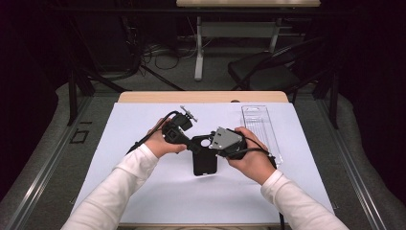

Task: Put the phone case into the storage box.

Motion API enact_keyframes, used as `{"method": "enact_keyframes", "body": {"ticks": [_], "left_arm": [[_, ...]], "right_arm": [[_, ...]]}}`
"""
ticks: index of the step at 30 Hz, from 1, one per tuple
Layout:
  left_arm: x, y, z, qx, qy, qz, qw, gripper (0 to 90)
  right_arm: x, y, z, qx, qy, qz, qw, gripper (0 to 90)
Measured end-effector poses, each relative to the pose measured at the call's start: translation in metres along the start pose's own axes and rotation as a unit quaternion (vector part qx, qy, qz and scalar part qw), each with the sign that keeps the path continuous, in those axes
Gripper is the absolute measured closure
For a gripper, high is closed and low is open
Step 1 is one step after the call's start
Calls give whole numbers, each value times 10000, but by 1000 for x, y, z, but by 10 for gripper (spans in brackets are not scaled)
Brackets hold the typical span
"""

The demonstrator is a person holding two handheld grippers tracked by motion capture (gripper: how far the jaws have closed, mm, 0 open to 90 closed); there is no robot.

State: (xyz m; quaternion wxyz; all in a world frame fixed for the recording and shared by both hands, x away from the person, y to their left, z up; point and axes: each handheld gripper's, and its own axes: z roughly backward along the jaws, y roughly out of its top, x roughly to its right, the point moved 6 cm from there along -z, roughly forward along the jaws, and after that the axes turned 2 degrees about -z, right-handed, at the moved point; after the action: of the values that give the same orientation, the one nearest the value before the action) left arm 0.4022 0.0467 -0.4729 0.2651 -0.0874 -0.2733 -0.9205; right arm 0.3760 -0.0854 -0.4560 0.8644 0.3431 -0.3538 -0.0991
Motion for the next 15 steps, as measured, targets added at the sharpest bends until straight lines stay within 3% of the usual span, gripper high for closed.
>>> {"method": "enact_keyframes", "body": {"ticks": [15], "left_arm": [[-2, -2, 5, 323, 127, -79, 9994, 606]], "right_arm": [[6, -2, 2, 20, -12, -93, 10000, 815]]}}
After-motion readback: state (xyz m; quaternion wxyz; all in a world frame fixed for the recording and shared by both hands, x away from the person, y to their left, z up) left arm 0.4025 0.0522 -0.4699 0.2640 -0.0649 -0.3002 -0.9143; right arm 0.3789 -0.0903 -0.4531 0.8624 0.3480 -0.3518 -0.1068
